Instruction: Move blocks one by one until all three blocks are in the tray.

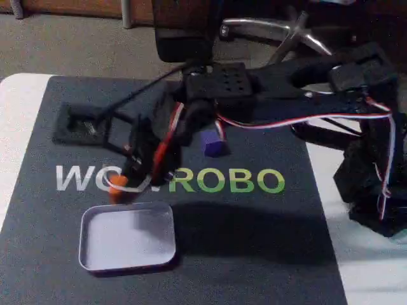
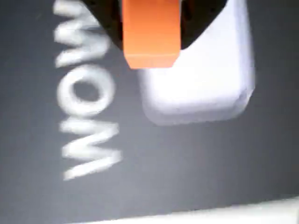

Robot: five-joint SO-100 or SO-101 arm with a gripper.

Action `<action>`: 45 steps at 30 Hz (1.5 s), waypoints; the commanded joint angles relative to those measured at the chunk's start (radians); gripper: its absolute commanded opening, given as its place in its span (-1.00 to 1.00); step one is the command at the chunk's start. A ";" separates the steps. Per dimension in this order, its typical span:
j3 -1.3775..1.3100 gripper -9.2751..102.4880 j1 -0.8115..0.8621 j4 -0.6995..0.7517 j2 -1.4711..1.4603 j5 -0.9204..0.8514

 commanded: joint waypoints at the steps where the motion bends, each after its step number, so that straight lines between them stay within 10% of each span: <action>1: 0.120 -0.98 -0.031 -0.006 0.166 -0.081; 10: 0.354 -0.96 -0.052 -0.233 0.225 -0.210; 30: 0.347 -0.35 -0.006 -0.224 0.275 -0.150; 45: 0.453 -0.43 0.287 0.241 0.690 -0.356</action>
